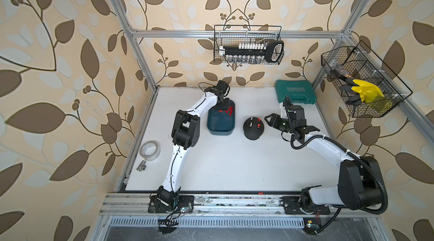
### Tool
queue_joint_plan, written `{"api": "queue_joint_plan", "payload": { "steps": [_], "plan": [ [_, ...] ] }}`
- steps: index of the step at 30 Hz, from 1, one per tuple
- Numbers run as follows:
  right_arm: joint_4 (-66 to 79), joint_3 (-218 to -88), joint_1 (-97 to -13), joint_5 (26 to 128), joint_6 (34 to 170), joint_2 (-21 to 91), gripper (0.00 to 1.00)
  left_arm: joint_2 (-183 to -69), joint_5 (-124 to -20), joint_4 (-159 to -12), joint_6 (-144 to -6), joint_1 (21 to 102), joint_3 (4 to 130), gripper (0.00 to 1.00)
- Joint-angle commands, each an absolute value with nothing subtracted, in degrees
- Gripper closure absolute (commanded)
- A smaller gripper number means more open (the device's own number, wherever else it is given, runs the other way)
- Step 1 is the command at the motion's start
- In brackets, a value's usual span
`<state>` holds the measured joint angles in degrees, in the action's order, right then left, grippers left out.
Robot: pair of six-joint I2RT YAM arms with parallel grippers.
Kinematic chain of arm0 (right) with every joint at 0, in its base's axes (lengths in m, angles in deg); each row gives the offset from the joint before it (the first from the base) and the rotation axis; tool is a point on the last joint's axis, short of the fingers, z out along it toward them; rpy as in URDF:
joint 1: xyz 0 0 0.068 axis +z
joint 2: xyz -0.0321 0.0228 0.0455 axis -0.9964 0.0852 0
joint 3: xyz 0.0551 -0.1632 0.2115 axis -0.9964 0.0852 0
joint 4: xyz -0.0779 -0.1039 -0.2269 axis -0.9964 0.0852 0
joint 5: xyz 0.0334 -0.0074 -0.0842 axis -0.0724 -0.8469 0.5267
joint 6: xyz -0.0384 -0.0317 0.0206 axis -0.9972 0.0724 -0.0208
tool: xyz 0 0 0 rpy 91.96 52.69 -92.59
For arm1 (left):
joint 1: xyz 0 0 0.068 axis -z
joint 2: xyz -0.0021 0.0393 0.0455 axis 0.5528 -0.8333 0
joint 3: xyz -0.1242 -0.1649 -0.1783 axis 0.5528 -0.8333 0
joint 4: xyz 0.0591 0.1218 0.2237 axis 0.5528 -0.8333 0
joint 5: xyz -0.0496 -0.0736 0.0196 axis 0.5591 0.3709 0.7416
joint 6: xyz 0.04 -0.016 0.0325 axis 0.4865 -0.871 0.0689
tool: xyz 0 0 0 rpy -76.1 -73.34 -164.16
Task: Cover the protruding screws with screw protection sleeves
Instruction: Pick up the screw protection sleeve from the storage box.
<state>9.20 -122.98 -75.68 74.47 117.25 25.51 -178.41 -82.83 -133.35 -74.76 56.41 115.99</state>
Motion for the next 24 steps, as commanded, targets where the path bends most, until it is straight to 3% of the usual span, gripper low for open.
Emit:
{"api": "queue_joint_plan", "payload": {
  "steps": [1, 10, 16, 24],
  "plan": [
    [7.09, -121.13, -75.22, 76.88, 115.43, 22.85, 0.44, -179.42, -83.24, -135.05, -77.07, 56.59, 119.17, 0.62],
    [6.92, -120.21, -75.18, 77.17, 115.09, 20.49, 0.44, -184.68, -81.53, -134.76, -79.19, 56.76, 123.2, 0.64],
    [7.13, -120.18, -75.2, 76.82, 114.99, 19.81, 0.44, -186.64, -80.17, -134.22, -79.78, 56.93, 124.1, 0.74],
    [7.5, -120.14, -75.22, 77.19, 114.87, 19.31, 0.44, -186.64, -81.12, -133.27, -78.69, 57.2, 123.51, 0.76]
  ]
}}
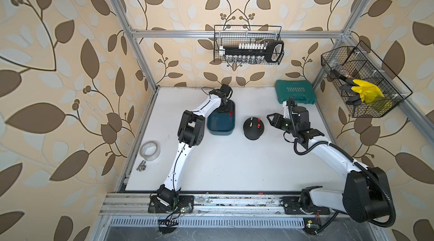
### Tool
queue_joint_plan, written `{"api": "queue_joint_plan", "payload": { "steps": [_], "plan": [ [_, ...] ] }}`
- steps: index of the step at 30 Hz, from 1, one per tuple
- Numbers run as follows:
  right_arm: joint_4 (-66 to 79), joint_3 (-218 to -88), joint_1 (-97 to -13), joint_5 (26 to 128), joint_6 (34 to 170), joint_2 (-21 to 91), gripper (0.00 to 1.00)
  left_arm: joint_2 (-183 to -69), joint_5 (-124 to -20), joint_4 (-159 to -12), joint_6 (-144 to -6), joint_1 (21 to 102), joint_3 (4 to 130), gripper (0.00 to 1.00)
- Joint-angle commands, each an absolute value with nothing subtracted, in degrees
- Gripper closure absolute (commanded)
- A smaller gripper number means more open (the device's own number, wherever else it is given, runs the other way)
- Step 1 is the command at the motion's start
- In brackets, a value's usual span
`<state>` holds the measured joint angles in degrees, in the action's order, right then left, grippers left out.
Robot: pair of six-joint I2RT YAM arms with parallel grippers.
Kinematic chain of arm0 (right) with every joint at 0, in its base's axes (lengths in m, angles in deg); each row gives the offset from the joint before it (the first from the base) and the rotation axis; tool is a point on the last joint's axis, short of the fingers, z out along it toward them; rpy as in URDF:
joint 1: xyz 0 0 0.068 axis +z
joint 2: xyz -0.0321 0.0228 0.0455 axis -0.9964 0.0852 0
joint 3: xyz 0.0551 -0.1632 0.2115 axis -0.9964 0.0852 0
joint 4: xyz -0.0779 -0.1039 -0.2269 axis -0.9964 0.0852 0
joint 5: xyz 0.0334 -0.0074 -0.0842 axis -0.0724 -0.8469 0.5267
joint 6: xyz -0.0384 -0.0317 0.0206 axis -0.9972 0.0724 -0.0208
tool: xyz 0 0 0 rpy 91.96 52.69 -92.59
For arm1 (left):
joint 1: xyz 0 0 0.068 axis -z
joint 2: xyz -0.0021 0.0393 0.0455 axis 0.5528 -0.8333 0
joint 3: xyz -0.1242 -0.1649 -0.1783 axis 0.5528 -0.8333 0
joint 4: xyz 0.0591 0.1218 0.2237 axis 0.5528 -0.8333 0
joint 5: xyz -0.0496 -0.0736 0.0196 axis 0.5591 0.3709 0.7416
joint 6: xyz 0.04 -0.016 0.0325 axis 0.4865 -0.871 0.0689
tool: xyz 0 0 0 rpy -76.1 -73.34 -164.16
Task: Cover the protruding screws with screw protection sleeves
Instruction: Pick up the screw protection sleeve from the storage box.
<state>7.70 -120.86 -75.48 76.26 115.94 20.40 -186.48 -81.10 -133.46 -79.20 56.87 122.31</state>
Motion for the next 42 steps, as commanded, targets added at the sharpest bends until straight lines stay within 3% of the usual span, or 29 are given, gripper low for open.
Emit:
{"api": "queue_joint_plan", "payload": {
  "steps": [1, 17, 33, 42],
  "plan": [
    [7.6, -120.16, -75.21, 77.26, 114.91, 19.19, 0.44, -186.64, -81.19, -133.19, -78.67, 57.2, 123.5, 0.78],
    [7.71, -120.65, -75.21, 75.85, 115.09, 18.97, 0.44, -180.97, -80.61, -129.41, -76.64, 57.2, 117.27, 0.89],
    [6.75, -121.52, -74.27, 72.86, 114.44, 19.29, 0.44, -155.36, -75.13, -116.42, -74.32, 56.98, 87.3, 0.91],
    [7.46, -127.13, -72.68, 55.5, 117.08, 17.96, 0.45, -140.65, -61.8, -100.91, -70.57, 56.86, 70.43, 0.96]
  ]
}}
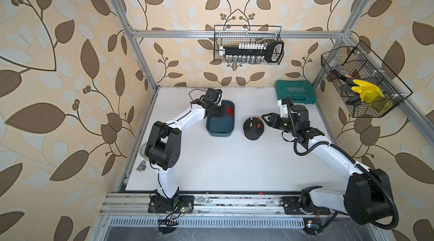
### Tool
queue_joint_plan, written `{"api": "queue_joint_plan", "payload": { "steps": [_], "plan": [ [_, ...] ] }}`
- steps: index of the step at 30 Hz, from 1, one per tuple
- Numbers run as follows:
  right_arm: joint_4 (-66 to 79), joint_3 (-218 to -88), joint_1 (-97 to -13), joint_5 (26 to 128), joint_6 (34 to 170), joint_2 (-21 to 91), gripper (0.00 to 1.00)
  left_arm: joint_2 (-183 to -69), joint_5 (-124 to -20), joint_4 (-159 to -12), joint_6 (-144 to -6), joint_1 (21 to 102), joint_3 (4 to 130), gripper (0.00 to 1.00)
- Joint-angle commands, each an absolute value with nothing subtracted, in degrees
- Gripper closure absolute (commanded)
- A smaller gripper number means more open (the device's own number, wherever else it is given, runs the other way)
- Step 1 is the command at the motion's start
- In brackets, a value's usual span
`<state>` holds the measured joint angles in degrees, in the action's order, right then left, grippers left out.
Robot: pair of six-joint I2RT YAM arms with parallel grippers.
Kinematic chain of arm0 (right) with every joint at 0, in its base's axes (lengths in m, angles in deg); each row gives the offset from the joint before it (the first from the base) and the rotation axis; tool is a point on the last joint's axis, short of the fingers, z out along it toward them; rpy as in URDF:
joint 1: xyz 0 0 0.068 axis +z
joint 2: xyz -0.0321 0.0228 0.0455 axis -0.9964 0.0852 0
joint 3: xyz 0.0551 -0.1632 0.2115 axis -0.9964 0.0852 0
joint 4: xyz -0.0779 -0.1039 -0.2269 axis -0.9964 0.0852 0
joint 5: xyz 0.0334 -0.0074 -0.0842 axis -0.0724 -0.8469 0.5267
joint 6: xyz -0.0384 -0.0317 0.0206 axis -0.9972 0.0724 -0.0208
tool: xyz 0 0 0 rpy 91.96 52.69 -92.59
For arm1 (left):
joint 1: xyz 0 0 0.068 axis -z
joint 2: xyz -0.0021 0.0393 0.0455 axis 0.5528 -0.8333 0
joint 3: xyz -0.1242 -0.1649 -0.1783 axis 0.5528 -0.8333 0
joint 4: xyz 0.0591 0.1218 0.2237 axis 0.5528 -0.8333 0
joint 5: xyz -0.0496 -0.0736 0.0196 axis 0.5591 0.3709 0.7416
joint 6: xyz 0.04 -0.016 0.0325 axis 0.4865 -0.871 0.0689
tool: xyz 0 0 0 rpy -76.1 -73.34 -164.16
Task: Cover the protruding screws with screw protection sleeves
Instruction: Pick up the screw protection sleeve from the storage box.
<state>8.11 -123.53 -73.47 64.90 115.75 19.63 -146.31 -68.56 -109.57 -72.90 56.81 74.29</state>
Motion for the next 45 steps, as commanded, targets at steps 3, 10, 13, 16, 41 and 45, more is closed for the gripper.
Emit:
{"api": "queue_joint_plan", "payload": {
  "steps": [3, 10, 13, 16, 41, 45],
  "plan": [
    [7.59, -129.54, -71.65, 48.33, 118.59, 18.1, 0.45, -136.03, -55.63, -93.36, -71.31, 56.85, 64.82, 0.97],
    [9.1, -133.07, -69.83, 39.33, 119.95, 20.23, 0.45, -125.49, -48.17, -79.19, -73.82, 56.89, 53.95, 0.98],
    [8.94, -134.56, -68.32, 36.46, 120.53, 21.84, 0.46, -120.89, -44.69, -74.32, -75.33, 56.91, 50.96, 0.98],
    [8.59, -136.05, -66.42, 34.6, 120.43, 23.06, 0.46, -118.92, -41.05, -70.03, -76.85, 56.87, 48.84, 0.98],
    [2.74, -141.72, -63.72, 28.52, 124.64, 23.95, 0.57, -112.72, -30.85, -56.91, -82.03, 59.4, 44.86, 1.0],
    [3.0, -142.12, -62.72, 28.16, 124.06, 24.17, 0.61, -112.57, -30.93, -57.04, -81.8, 59.49, 44.84, 0.99]
  ]
}}
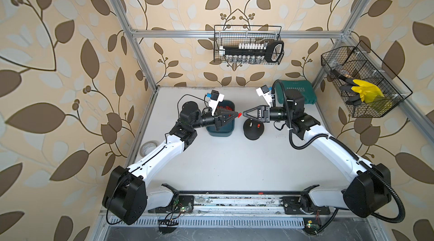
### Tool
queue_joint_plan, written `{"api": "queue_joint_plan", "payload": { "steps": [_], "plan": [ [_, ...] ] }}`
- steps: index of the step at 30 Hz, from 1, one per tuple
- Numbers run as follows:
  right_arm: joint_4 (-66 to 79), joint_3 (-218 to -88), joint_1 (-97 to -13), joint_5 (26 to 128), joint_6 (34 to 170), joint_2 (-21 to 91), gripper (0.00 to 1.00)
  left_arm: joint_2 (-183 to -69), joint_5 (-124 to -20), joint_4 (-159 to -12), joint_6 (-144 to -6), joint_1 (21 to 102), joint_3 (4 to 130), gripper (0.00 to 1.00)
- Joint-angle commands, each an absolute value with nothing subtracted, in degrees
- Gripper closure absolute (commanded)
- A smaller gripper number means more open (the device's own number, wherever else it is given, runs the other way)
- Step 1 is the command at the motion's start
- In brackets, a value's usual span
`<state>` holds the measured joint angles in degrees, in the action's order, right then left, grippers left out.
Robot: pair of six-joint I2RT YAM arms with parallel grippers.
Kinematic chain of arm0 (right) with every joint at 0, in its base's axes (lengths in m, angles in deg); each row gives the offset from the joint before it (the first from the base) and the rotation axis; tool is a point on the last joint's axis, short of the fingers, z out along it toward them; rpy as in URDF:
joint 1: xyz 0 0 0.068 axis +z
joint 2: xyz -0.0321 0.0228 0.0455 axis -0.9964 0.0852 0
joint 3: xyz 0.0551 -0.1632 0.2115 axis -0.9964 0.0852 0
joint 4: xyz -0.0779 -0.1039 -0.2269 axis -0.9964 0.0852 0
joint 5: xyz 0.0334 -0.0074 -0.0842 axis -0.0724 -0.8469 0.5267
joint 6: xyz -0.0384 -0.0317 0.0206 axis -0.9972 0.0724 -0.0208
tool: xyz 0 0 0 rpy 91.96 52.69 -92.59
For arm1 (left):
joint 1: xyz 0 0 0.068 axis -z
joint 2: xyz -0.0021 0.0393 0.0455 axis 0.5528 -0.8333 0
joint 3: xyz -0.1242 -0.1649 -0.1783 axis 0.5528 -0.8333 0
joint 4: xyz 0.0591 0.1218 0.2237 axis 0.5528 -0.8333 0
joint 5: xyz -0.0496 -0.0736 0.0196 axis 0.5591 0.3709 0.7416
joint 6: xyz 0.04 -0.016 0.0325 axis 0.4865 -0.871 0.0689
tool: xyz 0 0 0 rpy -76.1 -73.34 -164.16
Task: Cover the protruding screws with screw protection sleeves
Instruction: Pick up the screw protection sleeve from the storage box.
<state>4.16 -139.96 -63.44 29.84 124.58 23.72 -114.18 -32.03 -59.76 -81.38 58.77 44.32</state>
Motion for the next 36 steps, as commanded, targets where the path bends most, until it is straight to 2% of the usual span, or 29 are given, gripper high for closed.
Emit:
{"api": "queue_joint_plan", "payload": {
  "steps": [1, 5, 12, 20, 24, 33, 36],
  "plan": [
    [5.03, -142.86, -62.42, 29.03, 122.93, 24.39, 0.62, -112.54, -30.87, -56.98, -81.78, 59.49, 44.88, 0.99],
    [6.19, -143.75, -62.0, 29.47, 122.11, 24.82, 0.66, -112.23, -31.11, -57.2, -81.3, 59.75, 44.72, 0.99],
    [6.97, -144.66, -61.38, 29.55, 121.45, 25.32, 0.79, -111.97, -31.72, -56.84, -81.12, 60.19, 44.23, 1.0],
    [10.5, -144.89, -61.43, 30.76, 118.64, 24.89, 0.81, -111.93, -32.05, -56.76, -80.95, 60.3, 43.97, 0.99],
    [10.52, -145.11, -61.39, 30.86, 118.58, 24.82, 0.9, -111.83, -32.07, -56.99, -80.73, 60.37, 43.98, 0.99],
    [11.57, -145.42, -61.41, 31.56, 117.87, 24.39, 0.86, -112.02, -31.81, -57.66, -80.17, 60.46, 43.97, 0.99],
    [11.71, -145.42, -61.4, 31.78, 117.81, 24.19, 0.9, -112.01, -31.89, -57.66, -80.05, 60.53, 43.97, 0.99]
  ]
}}
